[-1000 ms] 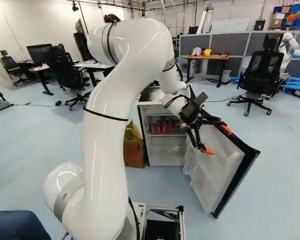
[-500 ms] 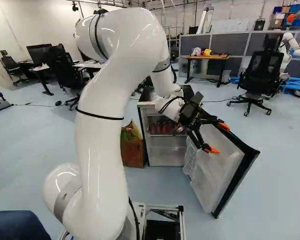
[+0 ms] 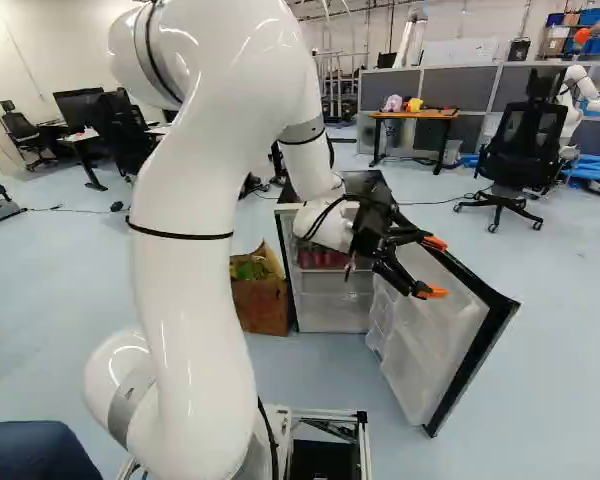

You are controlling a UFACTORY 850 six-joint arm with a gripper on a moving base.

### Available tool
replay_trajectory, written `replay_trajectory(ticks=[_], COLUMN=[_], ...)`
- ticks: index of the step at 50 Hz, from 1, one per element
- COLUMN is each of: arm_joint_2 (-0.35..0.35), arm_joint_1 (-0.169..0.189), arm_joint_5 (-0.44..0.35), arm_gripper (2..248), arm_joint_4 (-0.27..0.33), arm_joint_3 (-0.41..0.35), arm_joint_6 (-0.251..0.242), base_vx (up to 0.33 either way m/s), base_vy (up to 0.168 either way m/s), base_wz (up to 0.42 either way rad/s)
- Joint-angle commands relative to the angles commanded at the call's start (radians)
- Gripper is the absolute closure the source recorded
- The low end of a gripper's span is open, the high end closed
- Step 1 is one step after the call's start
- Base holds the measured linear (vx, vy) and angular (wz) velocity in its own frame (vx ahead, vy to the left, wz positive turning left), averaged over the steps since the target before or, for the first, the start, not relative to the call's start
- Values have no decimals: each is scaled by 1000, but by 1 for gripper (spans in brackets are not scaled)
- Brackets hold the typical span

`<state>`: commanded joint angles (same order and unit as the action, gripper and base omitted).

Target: Grab a drink from the fridge

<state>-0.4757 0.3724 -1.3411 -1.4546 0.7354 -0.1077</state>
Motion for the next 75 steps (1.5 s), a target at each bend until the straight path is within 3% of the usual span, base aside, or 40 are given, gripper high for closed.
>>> replay_trajectory(ticks=[42,53,75], arm_joint_2=[181,174,103], arm_joint_1=[-70,-73,-71], arm_joint_5=[43,55,76], arm_gripper=[3,3,3], arm_joint_4=[441,557,788], arm_joint_3=[-291,-325,-316], arm_joint_6=[0,0,0], base_vx=[0,0,0], base_vy=[0,0,0], base_wz=[0,0,0])
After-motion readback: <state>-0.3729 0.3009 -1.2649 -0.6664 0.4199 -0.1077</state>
